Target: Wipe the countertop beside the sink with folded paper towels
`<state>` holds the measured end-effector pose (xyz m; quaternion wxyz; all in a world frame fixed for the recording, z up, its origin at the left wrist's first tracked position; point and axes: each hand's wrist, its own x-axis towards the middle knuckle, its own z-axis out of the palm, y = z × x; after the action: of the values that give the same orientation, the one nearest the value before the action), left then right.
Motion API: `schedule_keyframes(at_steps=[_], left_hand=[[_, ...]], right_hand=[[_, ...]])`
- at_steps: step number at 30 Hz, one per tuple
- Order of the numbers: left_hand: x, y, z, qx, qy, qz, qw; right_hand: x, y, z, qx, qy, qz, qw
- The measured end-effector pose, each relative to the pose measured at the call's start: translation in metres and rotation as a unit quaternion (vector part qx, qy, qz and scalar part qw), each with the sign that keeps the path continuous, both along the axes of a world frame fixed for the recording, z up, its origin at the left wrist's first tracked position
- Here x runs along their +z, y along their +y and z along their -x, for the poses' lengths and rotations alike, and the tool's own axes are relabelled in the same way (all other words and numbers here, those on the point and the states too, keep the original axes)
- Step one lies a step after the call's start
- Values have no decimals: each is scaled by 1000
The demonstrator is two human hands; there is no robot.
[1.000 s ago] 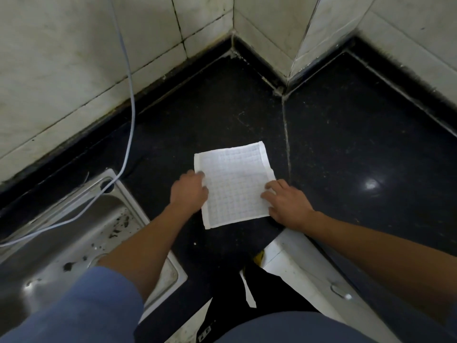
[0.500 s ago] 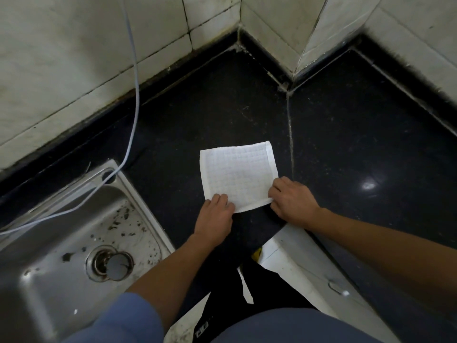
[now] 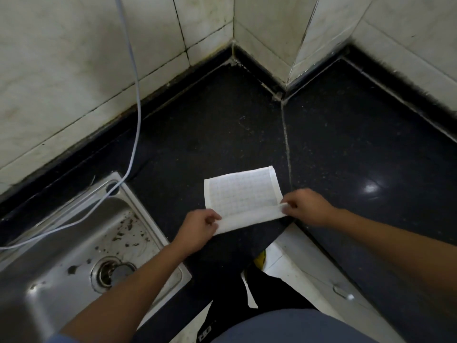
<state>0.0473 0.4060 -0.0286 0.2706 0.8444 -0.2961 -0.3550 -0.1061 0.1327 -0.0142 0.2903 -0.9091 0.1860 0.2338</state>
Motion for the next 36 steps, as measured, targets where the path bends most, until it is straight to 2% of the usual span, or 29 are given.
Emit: schedule_keyframes(at_steps=[2,5,10,15,18,20,23,26,31,34,36], left_hand=[[6,-12,-23,104,26,30,994],[6,-33,-53,178,10,27,984],[-5,-63,-73,186,-66,-19,980],[-24,-73,-77,172,-101,-87,976],[-29,-74,-75,143,-157,-122,970],[-28,-73,-70,98,-214,-124,964],[-21,-72,-47,3,-262,-60,963],[-19,-64,-19,-100,-252,-66,960],[-35,-17,-14,-138,-284,-112,942],[-39,-5,-16,-141,-319,-97,932],[-34,-6,-19,-139,-333,-85,929]], right_hand=[[4,-12,-16,-81,-19,-2,997],[4,-23,-44,-156,-28,1,987],[-12,-28,-75,-183,4,49,982],[-25,-22,-83,-178,40,107,977],[-26,-20,-79,-147,22,166,975],[-23,-16,-70,-102,-36,199,974],[-24,6,-58,-18,-111,164,980],[-35,30,-42,67,-68,115,989],[-39,10,-9,4,-41,121,992],[-32,-1,0,-5,-23,131,991],[-25,-5,-6,-48,-26,126,991]])
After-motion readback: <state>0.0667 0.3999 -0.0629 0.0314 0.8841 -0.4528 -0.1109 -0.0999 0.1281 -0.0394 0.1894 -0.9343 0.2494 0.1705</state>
